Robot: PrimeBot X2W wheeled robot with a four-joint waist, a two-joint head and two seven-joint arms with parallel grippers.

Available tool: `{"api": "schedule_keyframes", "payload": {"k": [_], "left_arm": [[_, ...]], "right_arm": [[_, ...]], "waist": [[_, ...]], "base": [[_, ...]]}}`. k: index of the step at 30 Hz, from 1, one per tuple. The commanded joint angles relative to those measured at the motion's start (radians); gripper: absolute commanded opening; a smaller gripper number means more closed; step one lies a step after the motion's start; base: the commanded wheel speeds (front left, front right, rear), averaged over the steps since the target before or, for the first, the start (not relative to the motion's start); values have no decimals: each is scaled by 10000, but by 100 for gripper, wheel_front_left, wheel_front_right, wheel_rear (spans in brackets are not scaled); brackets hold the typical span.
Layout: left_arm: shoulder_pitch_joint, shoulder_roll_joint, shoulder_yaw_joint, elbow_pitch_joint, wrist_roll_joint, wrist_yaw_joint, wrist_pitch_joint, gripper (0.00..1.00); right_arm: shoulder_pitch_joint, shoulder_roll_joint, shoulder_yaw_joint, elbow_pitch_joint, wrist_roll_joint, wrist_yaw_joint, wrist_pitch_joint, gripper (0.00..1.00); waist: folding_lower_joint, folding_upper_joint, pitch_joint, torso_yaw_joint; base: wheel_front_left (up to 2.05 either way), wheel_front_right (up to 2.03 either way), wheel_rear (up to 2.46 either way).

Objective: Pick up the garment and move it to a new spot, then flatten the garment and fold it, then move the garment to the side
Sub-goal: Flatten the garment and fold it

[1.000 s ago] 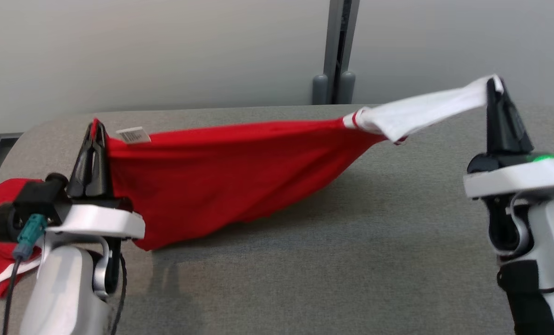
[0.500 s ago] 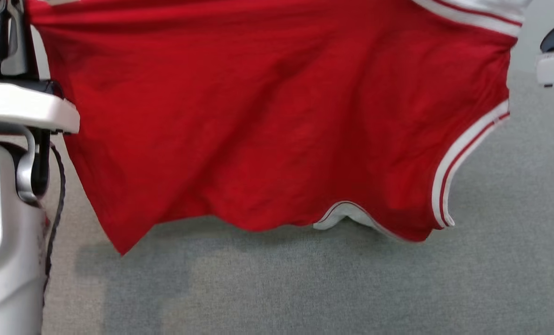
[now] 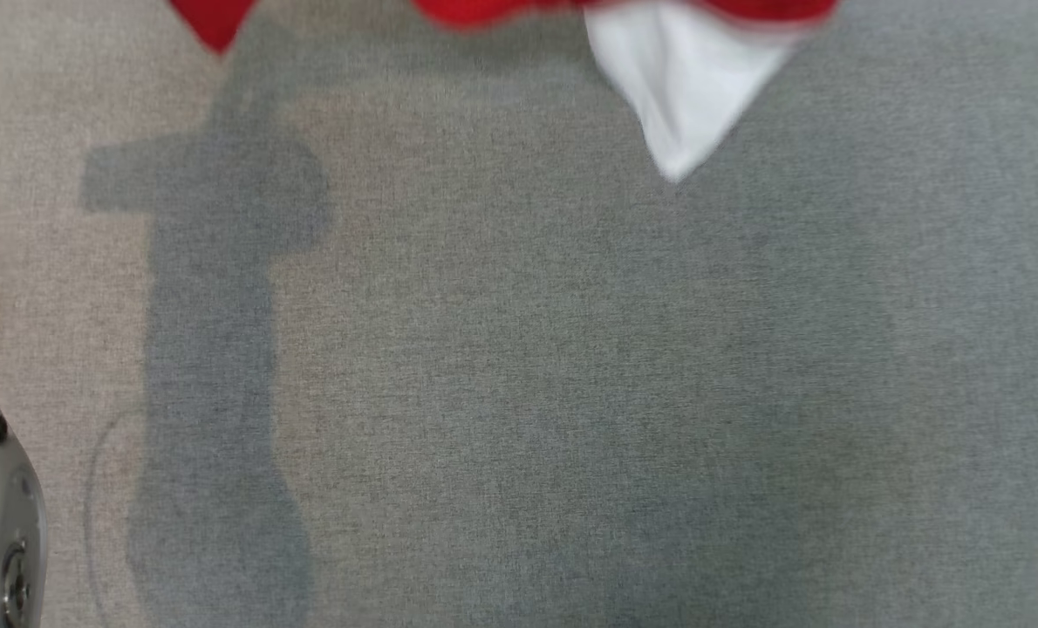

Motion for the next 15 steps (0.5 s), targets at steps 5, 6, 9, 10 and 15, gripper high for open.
{"api": "schedule_keyframes", "payload": {"k": [5,6,9,10,15], "left_arm": [[177,25,469,473,-270,138,-135,0],[471,-56,587,475,-384,144,-123,0],[1644,-341,926,308,-587,126,-123,0],[2094,-456,1007,224,-603,117,-126,0],[5010,-1409,1505,97,-735,41,-130,0]], "right_arm": [[94,-6,-738,-292,-98,-34,-105,0],[374,-5,-722,-353,-59,-36,-102,0],[1414,26,-682,-592,202,-43,-99,0],[1827,28,-715,-722,334,-43,-100,0],[4970,254,-681,-1245,1001,-43,-101,0]], "waist": [[0,0,323,156],[0,0,297,162],[0,0,160,207],[0,0,101,234],[0,0,-366,309]], "base": [[0,0,0],[0,0,0],[0,0,0],[0,0,0],[0,0,0]]}}
